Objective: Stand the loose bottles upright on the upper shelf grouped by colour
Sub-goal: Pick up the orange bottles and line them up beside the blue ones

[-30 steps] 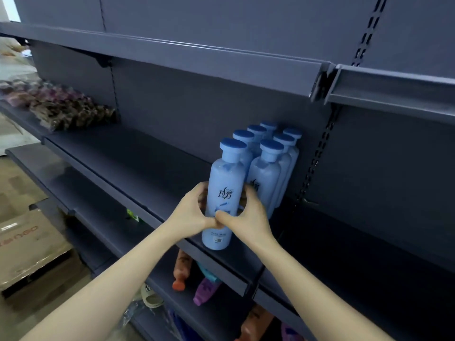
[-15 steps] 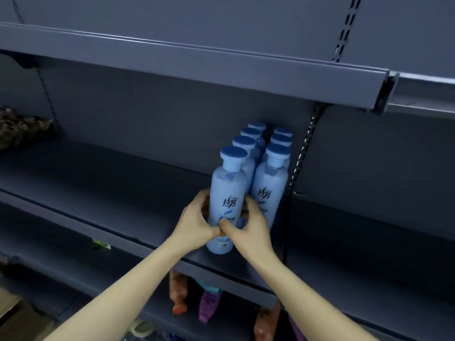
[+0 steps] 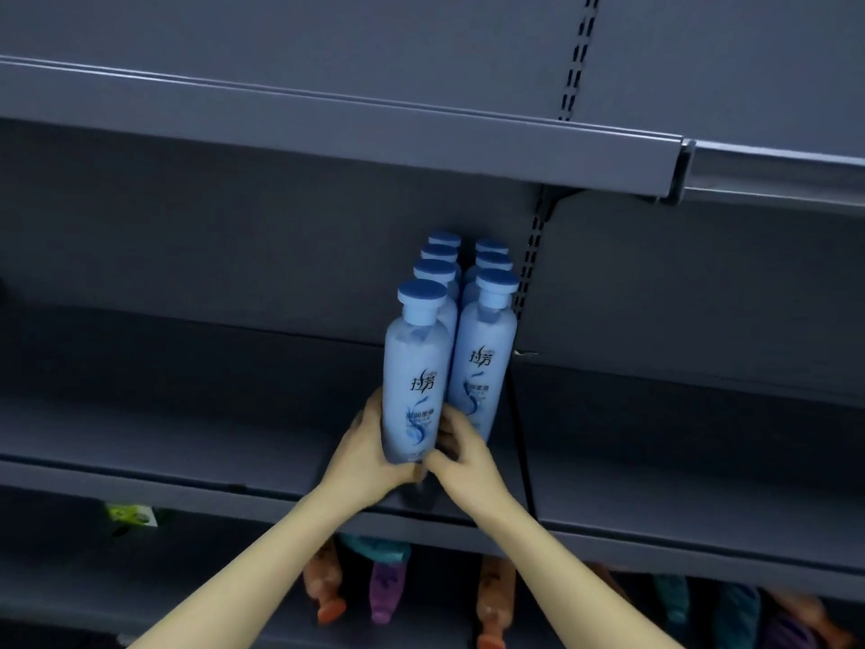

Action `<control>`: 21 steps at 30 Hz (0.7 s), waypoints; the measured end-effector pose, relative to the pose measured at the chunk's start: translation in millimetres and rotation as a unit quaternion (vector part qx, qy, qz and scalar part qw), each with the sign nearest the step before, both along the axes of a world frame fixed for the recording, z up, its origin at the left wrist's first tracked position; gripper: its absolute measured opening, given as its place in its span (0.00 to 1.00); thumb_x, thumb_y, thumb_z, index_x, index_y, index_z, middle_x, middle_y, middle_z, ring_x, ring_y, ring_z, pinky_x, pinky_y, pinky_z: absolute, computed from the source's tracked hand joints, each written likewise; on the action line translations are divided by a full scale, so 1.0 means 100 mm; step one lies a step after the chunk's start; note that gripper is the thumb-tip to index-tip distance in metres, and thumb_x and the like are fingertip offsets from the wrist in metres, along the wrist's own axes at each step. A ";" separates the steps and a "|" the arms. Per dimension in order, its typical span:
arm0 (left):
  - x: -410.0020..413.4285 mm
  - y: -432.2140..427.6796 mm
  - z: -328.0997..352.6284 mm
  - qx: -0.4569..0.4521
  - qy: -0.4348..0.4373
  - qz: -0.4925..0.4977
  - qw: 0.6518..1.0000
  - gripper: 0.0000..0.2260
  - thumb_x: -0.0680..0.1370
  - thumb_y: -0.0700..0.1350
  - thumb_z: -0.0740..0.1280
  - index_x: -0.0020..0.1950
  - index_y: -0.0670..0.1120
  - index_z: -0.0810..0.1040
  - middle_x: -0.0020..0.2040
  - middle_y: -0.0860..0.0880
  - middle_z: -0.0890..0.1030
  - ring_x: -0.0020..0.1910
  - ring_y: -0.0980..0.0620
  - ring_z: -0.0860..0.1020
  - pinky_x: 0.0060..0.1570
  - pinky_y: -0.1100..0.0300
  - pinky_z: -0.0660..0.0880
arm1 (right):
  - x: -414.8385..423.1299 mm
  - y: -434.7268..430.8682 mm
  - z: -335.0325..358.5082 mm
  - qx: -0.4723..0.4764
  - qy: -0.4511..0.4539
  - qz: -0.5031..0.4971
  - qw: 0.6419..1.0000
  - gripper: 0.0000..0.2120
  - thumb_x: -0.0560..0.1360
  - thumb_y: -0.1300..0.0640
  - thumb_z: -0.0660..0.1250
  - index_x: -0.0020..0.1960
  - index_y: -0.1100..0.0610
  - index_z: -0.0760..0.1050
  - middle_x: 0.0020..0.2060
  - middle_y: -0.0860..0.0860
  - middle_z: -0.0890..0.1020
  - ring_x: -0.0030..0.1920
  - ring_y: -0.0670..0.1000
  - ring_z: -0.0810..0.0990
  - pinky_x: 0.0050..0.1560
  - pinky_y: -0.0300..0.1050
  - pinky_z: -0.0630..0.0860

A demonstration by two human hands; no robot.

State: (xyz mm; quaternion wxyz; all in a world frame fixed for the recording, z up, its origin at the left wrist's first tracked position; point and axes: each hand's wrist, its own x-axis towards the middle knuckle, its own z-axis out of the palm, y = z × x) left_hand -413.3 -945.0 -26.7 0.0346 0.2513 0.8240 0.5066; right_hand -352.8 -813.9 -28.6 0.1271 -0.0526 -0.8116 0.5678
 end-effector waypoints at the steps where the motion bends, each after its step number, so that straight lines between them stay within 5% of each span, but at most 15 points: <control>1: 0.01 0.01 -0.03 -0.009 0.008 0.013 1.000 0.44 0.61 0.44 0.78 0.72 0.50 0.59 0.63 0.50 0.71 0.63 0.51 0.71 0.53 0.58 0.73 | 0.00 -0.01 -0.01 0.007 -0.002 0.001 1.000 0.26 0.73 0.69 0.64 0.65 0.48 0.66 0.57 0.44 0.77 0.56 0.39 0.76 0.52 0.31 0.75; 5: -0.01 0.02 0.01 -0.007 0.026 0.005 1.000 0.42 0.64 0.42 0.78 0.73 0.48 0.60 0.63 0.51 0.71 0.64 0.51 0.70 0.55 0.57 0.71 | 0.01 -0.09 -0.02 0.044 0.012 -0.017 0.999 0.25 0.72 0.66 0.67 0.62 0.46 0.65 0.56 0.44 0.75 0.57 0.41 0.75 0.55 0.31 0.72; 9: -0.04 -0.04 0.08 -0.011 0.023 -0.048 0.999 0.41 0.63 0.41 0.78 0.72 0.50 0.61 0.61 0.56 0.69 0.63 0.54 0.70 0.55 0.61 0.68 | -0.01 -0.17 -0.02 0.059 0.015 -0.055 0.997 0.26 0.71 0.64 0.68 0.67 0.55 0.65 0.59 0.49 0.74 0.61 0.47 0.74 0.58 0.39 0.72; 14: -0.08 -0.07 0.14 -0.015 -0.003 -0.095 0.995 0.41 0.55 0.55 0.73 0.65 0.59 0.59 0.61 0.57 0.68 0.61 0.58 0.69 0.55 0.67 0.68 | -0.02 -0.23 -0.02 0.093 0.018 -0.094 0.991 0.26 0.70 0.61 0.69 0.66 0.55 0.65 0.59 0.51 0.73 0.57 0.47 0.73 0.52 0.37 0.70; 18: -0.15 -0.10 0.16 -0.033 -0.021 -0.133 0.990 0.41 0.64 0.38 0.77 0.66 0.58 0.56 0.60 0.60 0.68 0.59 0.64 0.69 0.53 0.75 0.67 | -0.04 -0.24 -0.03 0.116 0.010 -0.112 0.987 0.26 0.69 0.57 0.71 0.64 0.55 0.65 0.58 0.52 0.74 0.56 0.50 0.75 0.53 0.43 0.74; 21: -0.17 -0.10 0.16 -0.035 -0.036 -0.150 0.987 0.42 0.66 0.35 0.76 0.68 0.56 0.54 0.57 0.66 0.65 0.54 0.72 0.67 0.47 0.81 0.67 | -0.04 -0.26 -0.03 0.121 0.011 -0.119 0.985 0.26 0.69 0.57 0.71 0.64 0.56 0.65 0.58 0.52 0.74 0.55 0.50 0.75 0.51 0.44 0.75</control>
